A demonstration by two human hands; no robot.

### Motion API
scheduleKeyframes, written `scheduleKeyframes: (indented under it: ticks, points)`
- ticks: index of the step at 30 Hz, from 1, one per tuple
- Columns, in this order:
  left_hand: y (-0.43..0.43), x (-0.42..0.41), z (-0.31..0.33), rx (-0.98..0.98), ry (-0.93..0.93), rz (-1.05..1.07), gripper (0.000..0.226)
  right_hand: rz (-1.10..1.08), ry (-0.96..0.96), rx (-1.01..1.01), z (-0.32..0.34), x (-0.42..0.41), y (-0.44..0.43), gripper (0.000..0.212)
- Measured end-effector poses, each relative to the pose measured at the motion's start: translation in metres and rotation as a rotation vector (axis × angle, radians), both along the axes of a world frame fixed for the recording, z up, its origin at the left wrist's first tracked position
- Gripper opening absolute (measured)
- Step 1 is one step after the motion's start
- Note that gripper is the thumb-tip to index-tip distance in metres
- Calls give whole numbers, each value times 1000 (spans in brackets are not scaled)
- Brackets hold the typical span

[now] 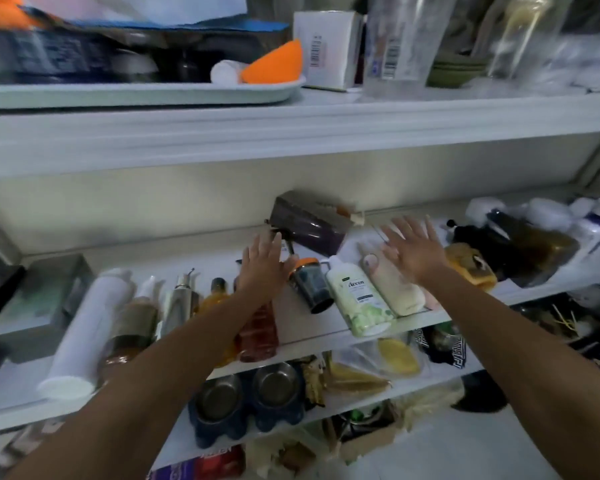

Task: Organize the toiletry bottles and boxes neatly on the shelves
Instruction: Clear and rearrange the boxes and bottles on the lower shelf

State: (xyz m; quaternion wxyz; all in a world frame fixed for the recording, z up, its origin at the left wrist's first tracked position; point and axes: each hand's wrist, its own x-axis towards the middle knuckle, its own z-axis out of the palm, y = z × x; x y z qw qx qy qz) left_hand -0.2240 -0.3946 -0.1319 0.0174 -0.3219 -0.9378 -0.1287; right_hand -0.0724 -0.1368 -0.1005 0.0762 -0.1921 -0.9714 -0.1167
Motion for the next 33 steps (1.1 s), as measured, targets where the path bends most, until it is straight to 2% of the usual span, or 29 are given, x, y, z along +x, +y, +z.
scheduleKeyframes:
  ticks: [2, 4, 6, 8, 11, 13, 16, 18, 20, 25, 30, 33]
  points:
    - [28, 16, -2, -33, 26, -49, 67, -76, 15, -20, 0, 28, 24, 81]
    - [54, 27, -5, -75, 22, -79, 66, -145, -27, 11, 1, 51, 45, 61]
    - [76, 37, -9, -130, 22, -121, 71, -176, -30, 16, -2, 71, 60, 52]
    - [96, 49, -10, -145, 28, -165, 85, -202, 6, -17, -7, 91, 74, 53]
    - [126, 64, -6, -47, -25, -172, 72, -247, -7, -48, -14, 114, 91, 66]
    - [144, 71, -3, -37, -5, -200, 69, -286, -18, -49, -15, 123, 103, 57]
    - [170, 72, -6, -44, 7, -226, 71, -313, -7, -82, -17, 132, 117, 58]
    - [185, 71, -8, -29, 23, -221, 77, -310, -1, -80, -19, 134, 127, 61]
    - [200, 68, -12, -42, 37, -221, 73, -306, -3, -80, -20, 131, 139, 60]
    - [227, 39, -19, -130, 107, -180, 60, -191, 17, -65, -21, 106, 160, 84]
    - [215, -20, -14, -356, 115, -99, 66, -23, -48, -13, -21, 61, 182, 77]
    - [214, -42, -16, -425, 170, -182, 65, 32, -51, -16, -19, 31, 191, 80]
